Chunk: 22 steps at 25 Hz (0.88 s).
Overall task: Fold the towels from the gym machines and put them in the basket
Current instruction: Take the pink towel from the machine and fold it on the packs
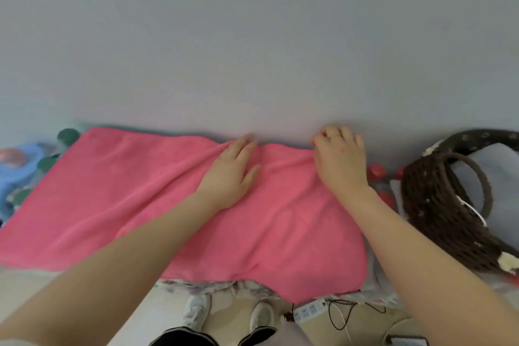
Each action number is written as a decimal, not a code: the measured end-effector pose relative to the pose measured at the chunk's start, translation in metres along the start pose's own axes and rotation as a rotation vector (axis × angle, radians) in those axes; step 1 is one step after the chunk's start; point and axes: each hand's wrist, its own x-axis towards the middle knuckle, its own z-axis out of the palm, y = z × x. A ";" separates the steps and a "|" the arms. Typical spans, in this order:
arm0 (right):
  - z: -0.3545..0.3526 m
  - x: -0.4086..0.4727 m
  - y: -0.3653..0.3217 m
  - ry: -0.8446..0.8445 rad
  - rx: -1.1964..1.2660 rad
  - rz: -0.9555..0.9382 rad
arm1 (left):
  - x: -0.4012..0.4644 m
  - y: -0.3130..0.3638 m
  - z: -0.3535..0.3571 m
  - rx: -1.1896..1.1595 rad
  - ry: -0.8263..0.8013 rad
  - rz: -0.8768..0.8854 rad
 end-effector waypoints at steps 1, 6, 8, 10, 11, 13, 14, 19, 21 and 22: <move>-0.002 0.006 -0.016 0.006 0.139 -0.093 | -0.004 -0.004 -0.004 -0.029 0.042 -0.017; -0.026 0.049 -0.126 -0.122 0.751 -0.377 | -0.049 -0.055 -0.036 -0.031 0.199 -0.229; -0.032 0.066 -0.171 -0.173 0.873 -0.373 | -0.078 -0.083 -0.057 0.035 0.294 -0.323; -0.037 0.084 -0.215 -0.244 0.937 -0.393 | -0.107 -0.111 -0.079 0.110 0.351 -0.492; -0.041 0.092 -0.241 -0.280 0.944 -0.425 | -0.123 -0.129 -0.089 0.137 0.367 -0.581; -0.045 0.106 -0.286 -0.347 0.868 -0.506 | -0.150 -0.160 -0.101 0.153 0.353 -0.690; -0.046 0.113 -0.307 -0.384 0.778 -0.546 | -0.163 -0.174 -0.106 0.131 0.342 -0.702; -0.044 0.138 -0.360 -0.533 0.290 -0.679 | -0.199 -0.206 -0.121 -0.111 0.189 -0.710; -0.039 0.143 -0.364 -0.577 0.268 -0.674 | -0.204 -0.209 -0.120 -0.125 0.148 -0.700; -0.037 0.145 -0.363 -0.597 0.250 -0.682 | -0.206 -0.210 -0.119 -0.136 0.144 -0.692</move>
